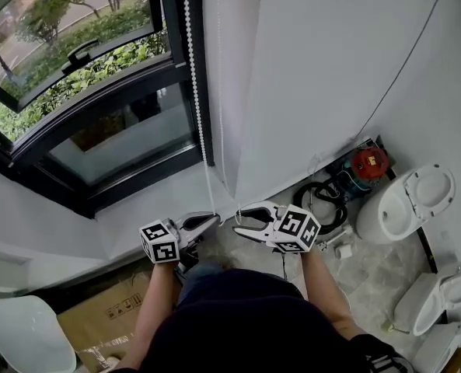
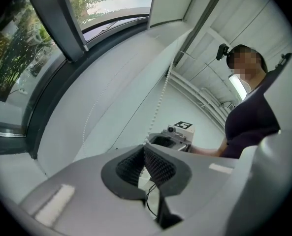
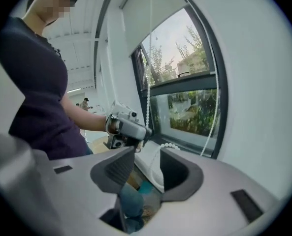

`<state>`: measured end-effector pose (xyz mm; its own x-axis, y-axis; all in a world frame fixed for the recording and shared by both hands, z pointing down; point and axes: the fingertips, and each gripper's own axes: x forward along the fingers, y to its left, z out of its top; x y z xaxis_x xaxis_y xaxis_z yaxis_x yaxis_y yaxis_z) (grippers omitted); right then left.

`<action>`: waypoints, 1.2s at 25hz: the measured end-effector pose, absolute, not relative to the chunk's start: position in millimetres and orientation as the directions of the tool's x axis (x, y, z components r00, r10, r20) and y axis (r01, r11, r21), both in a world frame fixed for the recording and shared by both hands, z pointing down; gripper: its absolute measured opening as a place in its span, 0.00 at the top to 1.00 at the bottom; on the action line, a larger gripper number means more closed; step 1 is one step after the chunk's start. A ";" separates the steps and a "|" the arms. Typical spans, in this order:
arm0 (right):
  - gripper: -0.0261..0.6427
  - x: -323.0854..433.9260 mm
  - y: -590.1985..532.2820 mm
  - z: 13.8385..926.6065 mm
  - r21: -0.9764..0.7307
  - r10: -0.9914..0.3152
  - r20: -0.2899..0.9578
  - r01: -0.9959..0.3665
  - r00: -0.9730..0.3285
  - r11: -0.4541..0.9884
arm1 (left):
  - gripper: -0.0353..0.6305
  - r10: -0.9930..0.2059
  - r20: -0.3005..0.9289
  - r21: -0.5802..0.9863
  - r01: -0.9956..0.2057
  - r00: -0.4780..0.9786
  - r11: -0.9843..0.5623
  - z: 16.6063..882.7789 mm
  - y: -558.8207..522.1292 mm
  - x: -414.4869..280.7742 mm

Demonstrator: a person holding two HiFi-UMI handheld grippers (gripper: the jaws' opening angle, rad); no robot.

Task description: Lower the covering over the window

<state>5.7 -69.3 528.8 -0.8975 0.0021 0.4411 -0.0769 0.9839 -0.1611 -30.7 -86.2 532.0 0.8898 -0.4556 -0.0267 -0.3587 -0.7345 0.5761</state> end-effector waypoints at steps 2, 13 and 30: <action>0.77 12.7 -80.3 504.5 -0.084 -0.042 0.445 -0.089 -0.895 0.992 | 0.93 -0.466 -0.024 0.578 -0.368 0.885 -0.728 532.4 -87.0 -31.0; 0.77 30.6 -103.7 371.0 0.325 -0.278 0.447 -0.135 -0.850 0.936 | 0.93 -0.455 -0.023 0.587 -0.357 0.890 -0.727 532.7 -91.4 -22.2; 0.77 -37.3 -121.2 311.0 0.221 -0.205 0.209 -0.158 -0.956 0.962 | 0.93 -0.448 -0.027 0.582 -0.350 0.894 -0.734 533.3 -93.9 -20.6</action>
